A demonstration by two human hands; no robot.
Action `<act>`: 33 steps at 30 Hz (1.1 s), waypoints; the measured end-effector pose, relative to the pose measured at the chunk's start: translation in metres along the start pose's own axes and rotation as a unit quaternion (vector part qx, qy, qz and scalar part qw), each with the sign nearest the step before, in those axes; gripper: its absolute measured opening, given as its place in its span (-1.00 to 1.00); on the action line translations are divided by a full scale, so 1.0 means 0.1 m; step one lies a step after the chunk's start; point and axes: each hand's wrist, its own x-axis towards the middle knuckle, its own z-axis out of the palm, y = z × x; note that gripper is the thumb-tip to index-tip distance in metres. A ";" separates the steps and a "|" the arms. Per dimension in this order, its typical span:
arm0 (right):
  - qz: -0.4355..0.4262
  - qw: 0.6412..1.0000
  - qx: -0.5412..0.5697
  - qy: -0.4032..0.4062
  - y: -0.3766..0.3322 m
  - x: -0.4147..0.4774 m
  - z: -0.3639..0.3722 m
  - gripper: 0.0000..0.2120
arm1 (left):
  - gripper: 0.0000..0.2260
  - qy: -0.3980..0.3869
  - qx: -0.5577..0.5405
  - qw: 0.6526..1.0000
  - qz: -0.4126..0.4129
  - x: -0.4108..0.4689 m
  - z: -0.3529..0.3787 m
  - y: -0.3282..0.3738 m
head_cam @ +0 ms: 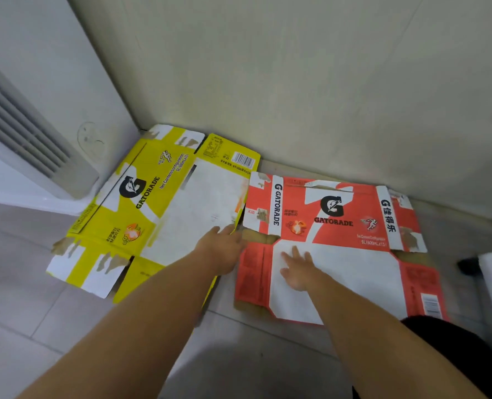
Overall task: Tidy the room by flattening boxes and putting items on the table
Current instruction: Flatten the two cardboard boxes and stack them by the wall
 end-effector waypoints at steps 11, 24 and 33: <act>0.275 0.843 0.386 0.254 0.09 -0.87 0.85 -0.65 | -0.43 -0.137 -0.025 0.990 0.024 0.19 0.48 1.12; 0.430 0.305 0.806 0.268 0.38 -1.00 0.59 -0.40 | -0.32 -0.153 -0.041 0.986 0.054 0.32 0.73 1.06; 0.317 0.272 0.855 0.307 0.37 -1.61 -0.02 -0.60 | -0.03 -0.073 -0.057 0.987 0.129 0.03 0.13 1.10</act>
